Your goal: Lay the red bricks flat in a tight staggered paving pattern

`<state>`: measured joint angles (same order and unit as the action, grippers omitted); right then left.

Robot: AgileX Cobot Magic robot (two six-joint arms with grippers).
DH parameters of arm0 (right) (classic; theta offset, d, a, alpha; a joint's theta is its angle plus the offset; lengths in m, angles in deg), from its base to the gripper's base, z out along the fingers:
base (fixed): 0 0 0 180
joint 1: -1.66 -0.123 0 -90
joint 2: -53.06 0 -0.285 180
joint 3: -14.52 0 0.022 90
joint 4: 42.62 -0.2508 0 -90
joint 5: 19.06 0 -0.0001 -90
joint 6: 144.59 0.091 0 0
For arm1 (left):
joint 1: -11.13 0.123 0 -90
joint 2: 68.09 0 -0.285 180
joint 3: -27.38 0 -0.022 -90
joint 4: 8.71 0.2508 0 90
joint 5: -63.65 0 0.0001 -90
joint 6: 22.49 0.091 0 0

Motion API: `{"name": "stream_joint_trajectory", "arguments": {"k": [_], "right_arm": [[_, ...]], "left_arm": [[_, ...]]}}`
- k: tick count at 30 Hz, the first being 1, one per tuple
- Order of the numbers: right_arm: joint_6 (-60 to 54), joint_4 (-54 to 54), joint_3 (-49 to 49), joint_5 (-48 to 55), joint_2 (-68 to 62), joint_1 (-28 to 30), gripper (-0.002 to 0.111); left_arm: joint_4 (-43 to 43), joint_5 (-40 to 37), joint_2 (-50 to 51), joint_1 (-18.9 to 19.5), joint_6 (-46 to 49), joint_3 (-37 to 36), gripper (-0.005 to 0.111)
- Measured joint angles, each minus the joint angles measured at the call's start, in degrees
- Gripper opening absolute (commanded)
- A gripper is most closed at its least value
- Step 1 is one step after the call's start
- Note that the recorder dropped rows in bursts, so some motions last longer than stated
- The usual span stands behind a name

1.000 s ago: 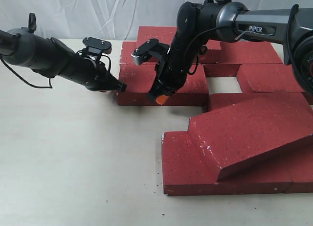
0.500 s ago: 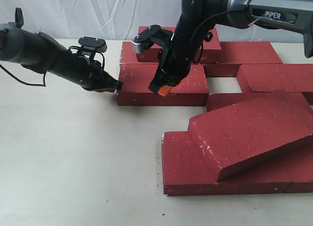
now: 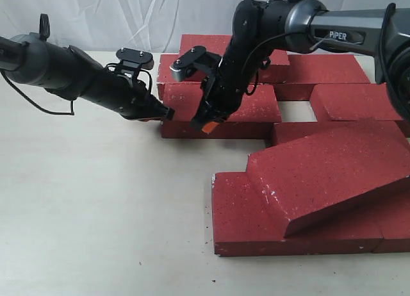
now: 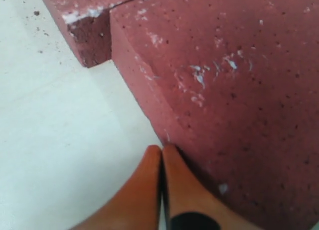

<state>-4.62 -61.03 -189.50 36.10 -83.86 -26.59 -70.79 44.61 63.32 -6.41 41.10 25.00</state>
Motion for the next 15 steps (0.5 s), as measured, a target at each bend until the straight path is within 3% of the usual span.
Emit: {"name": "stream_joint_trajectory", "arguments": {"k": [15], "right_arm": [[1.1,3.5,0.1,-1.6,-0.6,0.0,-0.001]], "left_arm": [[-1.6,0.8,0.1,-0.4,0.2,0.0,0.000]]}}
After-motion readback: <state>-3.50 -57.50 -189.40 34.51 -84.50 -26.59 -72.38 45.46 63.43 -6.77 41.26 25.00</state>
